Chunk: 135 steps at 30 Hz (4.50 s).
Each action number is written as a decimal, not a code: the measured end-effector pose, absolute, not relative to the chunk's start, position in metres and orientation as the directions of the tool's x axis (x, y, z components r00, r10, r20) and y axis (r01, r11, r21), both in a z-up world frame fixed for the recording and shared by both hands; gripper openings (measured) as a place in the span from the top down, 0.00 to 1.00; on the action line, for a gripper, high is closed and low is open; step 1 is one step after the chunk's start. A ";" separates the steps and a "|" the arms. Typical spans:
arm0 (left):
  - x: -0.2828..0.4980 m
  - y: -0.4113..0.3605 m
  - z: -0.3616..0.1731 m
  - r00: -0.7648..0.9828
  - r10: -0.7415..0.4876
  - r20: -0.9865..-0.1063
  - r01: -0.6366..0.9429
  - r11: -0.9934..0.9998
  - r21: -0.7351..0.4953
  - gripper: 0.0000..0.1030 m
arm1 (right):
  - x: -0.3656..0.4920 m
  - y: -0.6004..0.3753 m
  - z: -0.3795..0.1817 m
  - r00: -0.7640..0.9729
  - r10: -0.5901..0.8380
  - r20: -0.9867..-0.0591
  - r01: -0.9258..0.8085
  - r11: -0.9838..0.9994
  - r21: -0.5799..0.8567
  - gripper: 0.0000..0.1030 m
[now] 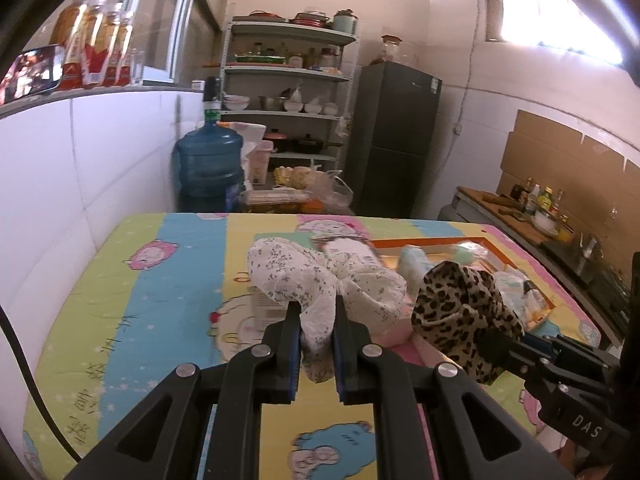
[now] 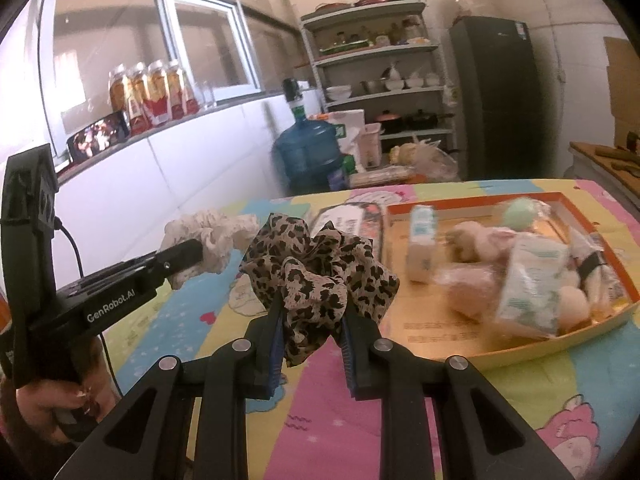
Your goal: Organize soft objects
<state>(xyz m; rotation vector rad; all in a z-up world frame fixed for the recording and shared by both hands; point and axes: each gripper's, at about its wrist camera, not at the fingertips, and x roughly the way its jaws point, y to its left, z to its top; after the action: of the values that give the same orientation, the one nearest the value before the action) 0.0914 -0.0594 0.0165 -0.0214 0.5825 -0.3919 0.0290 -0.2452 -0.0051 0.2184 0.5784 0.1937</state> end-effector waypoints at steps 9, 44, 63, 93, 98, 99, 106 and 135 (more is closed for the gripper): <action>0.087 -0.106 0.017 0.734 -0.425 -0.530 0.424 0.896 -0.131 0.87 | 0.014 -0.288 -0.001 0.847 0.190 -0.497 -0.057 0.961 0.269 0.76; 0.147 -0.279 0.003 0.626 -0.539 -0.564 0.566 0.811 -0.148 0.87 | 0.044 -0.465 -0.008 0.878 -0.023 -0.478 0.192 0.932 0.308 0.76; 0.194 -0.303 -0.029 0.585 -0.509 -0.631 0.535 0.828 -0.171 0.87 | 0.097 -0.476 -0.037 0.823 0.031 -0.567 0.161 0.945 0.284 0.74; 0.187 -0.280 -0.022 0.605 -0.509 -0.613 0.459 0.851 -0.254 0.37 | 0.088 -0.475 -0.034 0.836 0.036 -0.547 0.161 0.938 0.308 0.34; 0.175 -0.273 -0.011 0.622 -0.517 -0.588 0.463 0.849 -0.257 0.33 | 0.078 -0.475 -0.027 0.850 0.015 -0.527 0.173 0.937 0.304 0.32; 0.172 -0.271 -0.009 0.626 -0.518 -0.583 0.462 0.849 -0.258 0.33 | 0.076 -0.474 -0.025 0.852 0.013 -0.523 0.172 0.937 0.305 0.32; 0.152 -0.261 0.003 0.679 -0.465 -0.569 0.436 0.878 -0.198 0.33 | 0.059 -0.464 -0.014 0.866 0.007 -0.499 0.165 0.940 0.300 0.32; 0.018 -0.156 0.039 0.871 -0.267 -0.412 0.284 0.959 -0.020 0.34 | -0.019 -0.349 0.024 0.898 -0.089 -0.431 0.157 0.979 0.126 0.29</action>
<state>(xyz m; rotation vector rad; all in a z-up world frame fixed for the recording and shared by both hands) 0.0177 -0.1559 0.0390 0.0419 0.4244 -0.2881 -0.0186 -0.3488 0.0239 0.1594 0.4380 -0.1281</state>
